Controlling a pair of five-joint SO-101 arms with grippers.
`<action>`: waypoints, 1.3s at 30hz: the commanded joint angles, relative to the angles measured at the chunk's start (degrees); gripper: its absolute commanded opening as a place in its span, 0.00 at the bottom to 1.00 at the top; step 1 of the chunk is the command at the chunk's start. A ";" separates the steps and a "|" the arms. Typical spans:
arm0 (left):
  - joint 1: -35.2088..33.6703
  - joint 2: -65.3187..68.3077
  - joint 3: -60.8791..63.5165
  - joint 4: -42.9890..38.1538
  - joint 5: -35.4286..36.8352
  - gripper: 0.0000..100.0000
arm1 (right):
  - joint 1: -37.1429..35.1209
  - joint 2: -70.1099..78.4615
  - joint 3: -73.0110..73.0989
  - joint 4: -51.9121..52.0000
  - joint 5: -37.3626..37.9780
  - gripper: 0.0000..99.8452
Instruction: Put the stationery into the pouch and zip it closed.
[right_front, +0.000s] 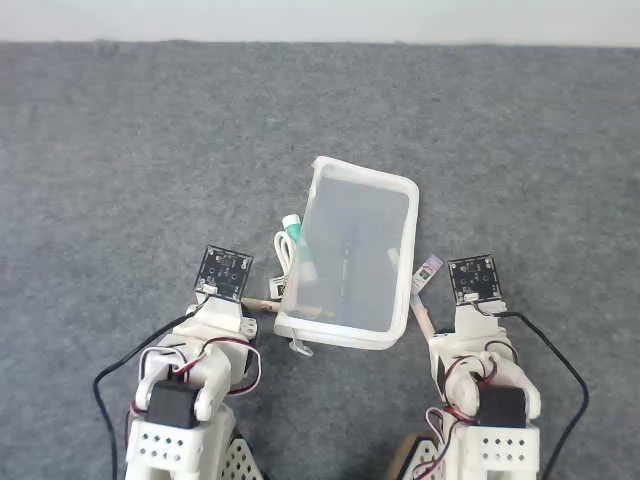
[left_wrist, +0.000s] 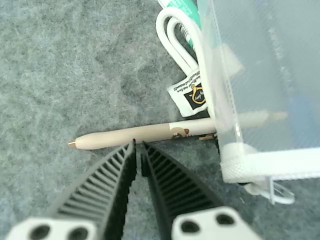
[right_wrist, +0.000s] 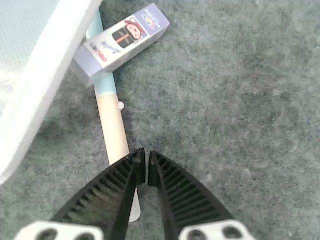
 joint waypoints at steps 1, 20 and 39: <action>0.09 -0.97 -0.84 0.35 -0.26 0.01 | -0.40 -1.01 1.23 0.31 -0.09 0.01; -2.55 -0.97 -16.75 3.69 -5.45 0.01 | -0.57 -1.01 1.23 0.31 0.00 0.01; -1.05 7.30 -26.07 11.25 -29.80 0.26 | -0.48 -1.01 1.23 -0.31 -0.44 0.01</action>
